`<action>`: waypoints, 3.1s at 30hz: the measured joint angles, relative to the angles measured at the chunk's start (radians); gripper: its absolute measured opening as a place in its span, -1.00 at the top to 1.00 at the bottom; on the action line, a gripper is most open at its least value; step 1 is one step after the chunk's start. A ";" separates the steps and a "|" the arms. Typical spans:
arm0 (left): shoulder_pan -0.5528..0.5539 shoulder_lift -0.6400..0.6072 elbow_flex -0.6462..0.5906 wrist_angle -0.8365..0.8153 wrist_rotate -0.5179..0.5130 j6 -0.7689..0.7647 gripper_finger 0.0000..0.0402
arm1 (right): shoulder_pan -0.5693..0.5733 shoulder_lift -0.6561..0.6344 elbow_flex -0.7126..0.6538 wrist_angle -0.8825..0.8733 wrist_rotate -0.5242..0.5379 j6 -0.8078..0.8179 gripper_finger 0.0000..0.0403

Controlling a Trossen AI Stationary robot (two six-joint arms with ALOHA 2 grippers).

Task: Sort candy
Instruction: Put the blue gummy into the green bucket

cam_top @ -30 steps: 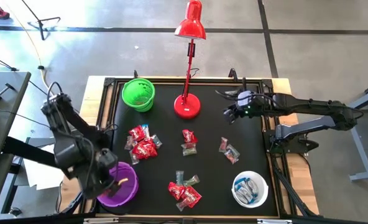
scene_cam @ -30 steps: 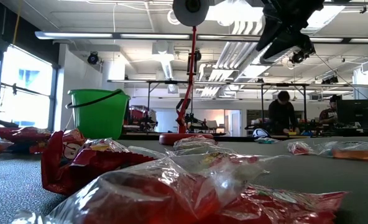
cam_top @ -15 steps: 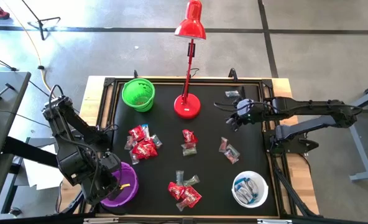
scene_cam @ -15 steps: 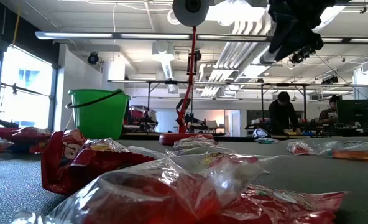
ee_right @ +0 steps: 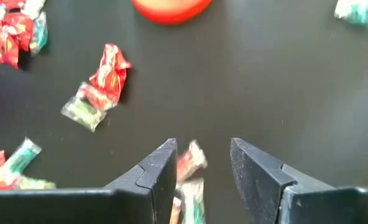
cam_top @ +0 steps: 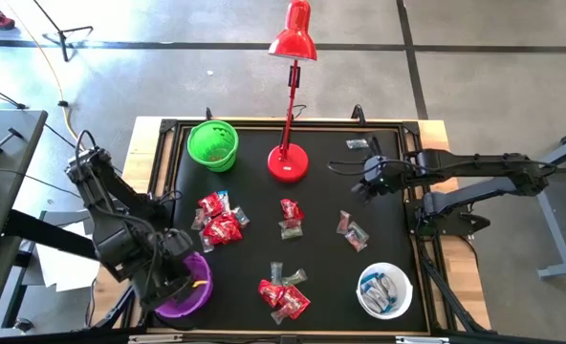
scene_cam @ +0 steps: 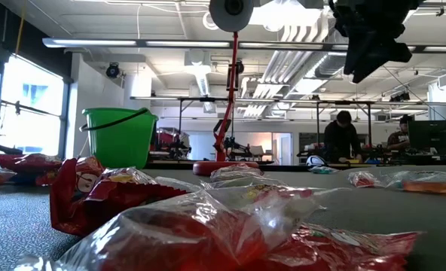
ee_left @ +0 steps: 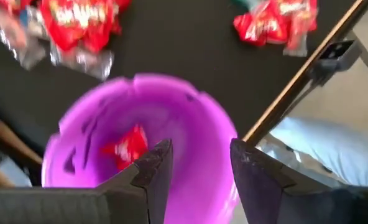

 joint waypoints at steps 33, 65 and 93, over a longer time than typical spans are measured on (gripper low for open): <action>0.531 -0.008 0.352 0.009 -0.712 0.534 0.26 | -0.157 0.225 -0.292 0.332 -0.139 -0.186 0.27; 1.031 -0.154 0.353 0.000 -0.818 1.175 0.26 | -0.702 0.419 -0.296 0.833 0.027 0.228 0.27; 1.151 -0.347 0.353 -0.003 -0.735 1.522 0.26 | -0.769 0.644 -0.024 0.518 0.051 0.373 0.47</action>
